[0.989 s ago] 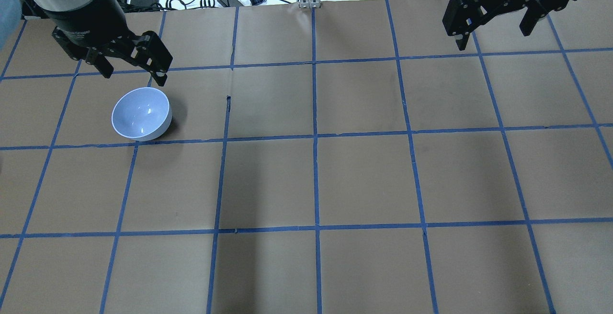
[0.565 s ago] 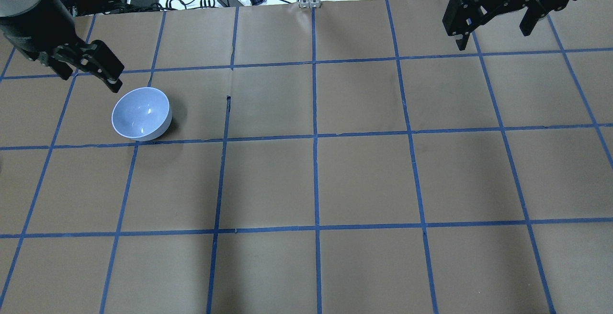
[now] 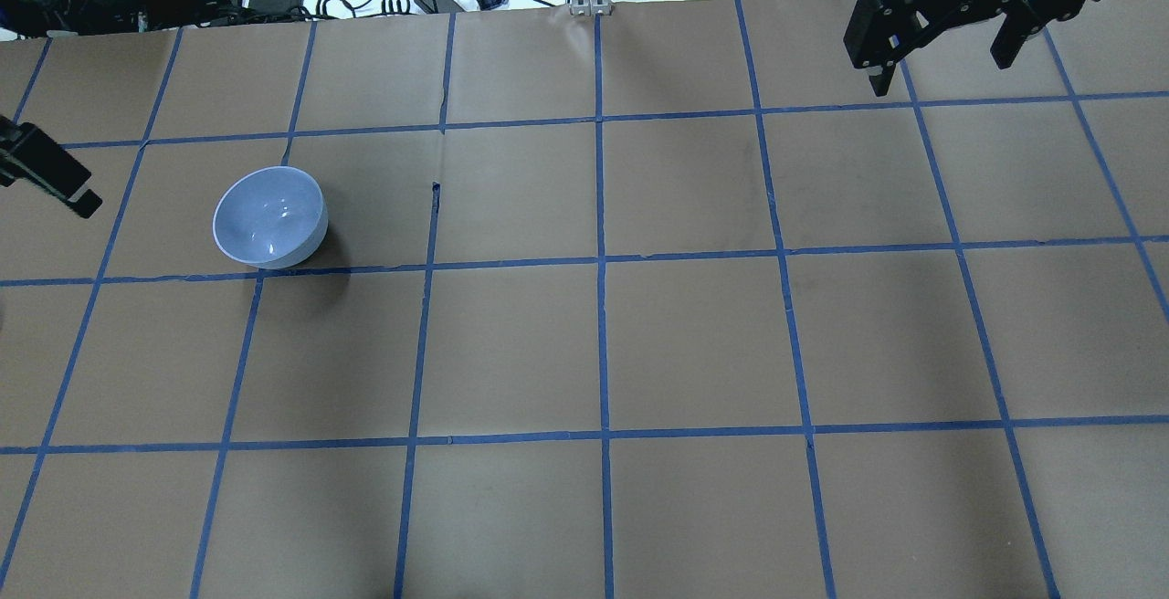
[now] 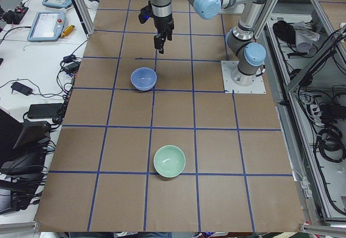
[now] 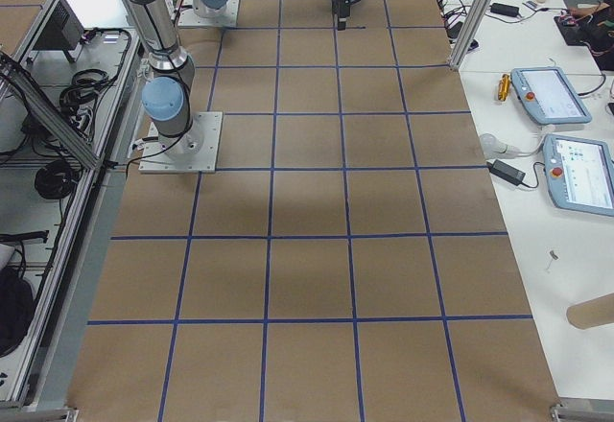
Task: Stack green bowl on blue bowl
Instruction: 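Lower the left gripper toward the pale green bowl near the robot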
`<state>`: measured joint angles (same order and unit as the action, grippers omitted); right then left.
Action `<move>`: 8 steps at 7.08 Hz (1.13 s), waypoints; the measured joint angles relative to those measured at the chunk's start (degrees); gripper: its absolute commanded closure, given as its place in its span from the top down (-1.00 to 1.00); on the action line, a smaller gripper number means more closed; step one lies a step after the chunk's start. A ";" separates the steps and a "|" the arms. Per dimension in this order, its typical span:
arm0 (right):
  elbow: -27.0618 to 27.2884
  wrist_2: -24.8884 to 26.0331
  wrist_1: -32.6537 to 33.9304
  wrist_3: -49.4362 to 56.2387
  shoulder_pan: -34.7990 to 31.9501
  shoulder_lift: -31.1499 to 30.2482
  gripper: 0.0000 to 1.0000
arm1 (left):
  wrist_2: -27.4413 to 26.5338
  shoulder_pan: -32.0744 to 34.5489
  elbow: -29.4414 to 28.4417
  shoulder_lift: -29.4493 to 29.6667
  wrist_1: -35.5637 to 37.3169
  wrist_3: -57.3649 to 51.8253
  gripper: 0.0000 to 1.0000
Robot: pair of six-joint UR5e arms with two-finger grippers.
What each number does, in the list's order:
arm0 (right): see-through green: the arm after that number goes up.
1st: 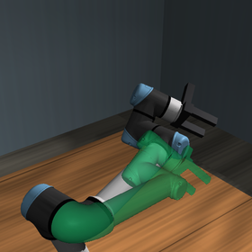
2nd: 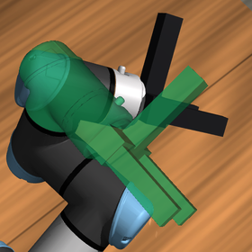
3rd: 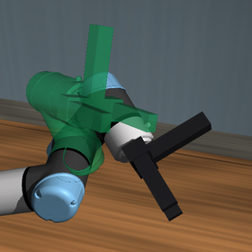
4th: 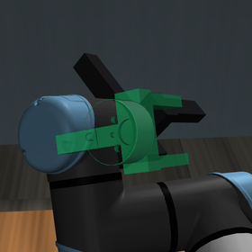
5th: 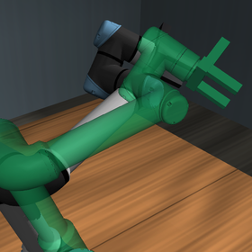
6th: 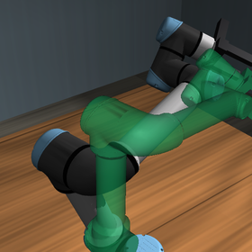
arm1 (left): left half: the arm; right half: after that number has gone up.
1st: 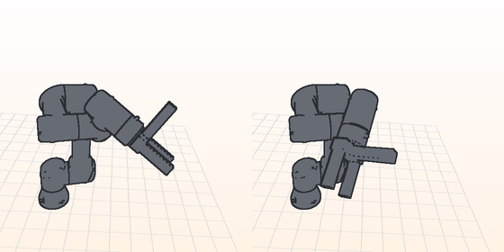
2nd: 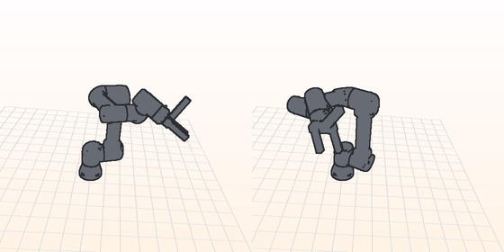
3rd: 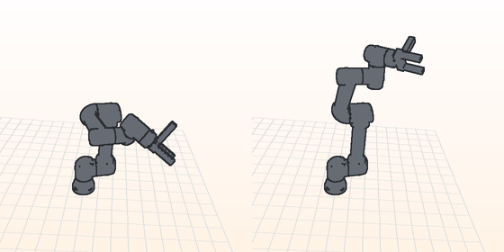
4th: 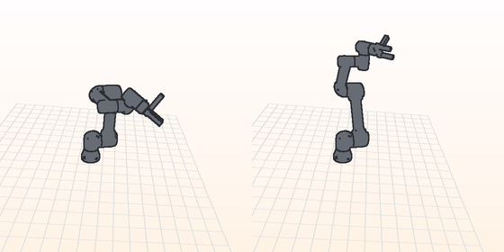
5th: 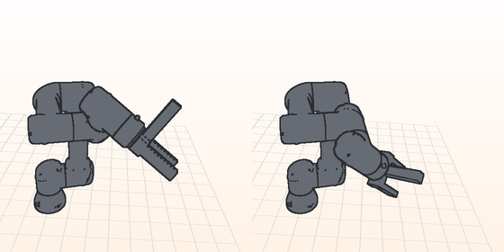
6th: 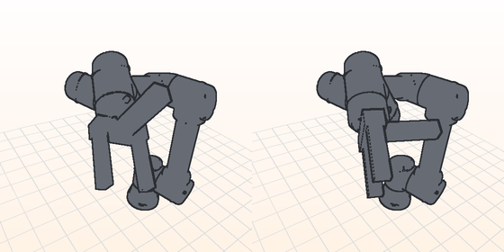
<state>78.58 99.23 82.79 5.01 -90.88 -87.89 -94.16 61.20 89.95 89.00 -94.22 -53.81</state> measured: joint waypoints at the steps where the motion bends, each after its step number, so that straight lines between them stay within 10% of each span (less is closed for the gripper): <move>1: 0.00 0.00 0.00 0.00 0.00 0.00 1.00 | 0.05 -4.43 0.66 0.48 1.05 -7.96 1.00; 8: 0.00 0.00 0.00 0.00 0.00 0.00 1.00 | -0.35 -27.60 6.25 8.26 14.35 -64.24 1.00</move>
<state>78.58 99.23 82.79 5.01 -90.88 -87.89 -94.51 33.60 96.21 97.27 -79.87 -118.05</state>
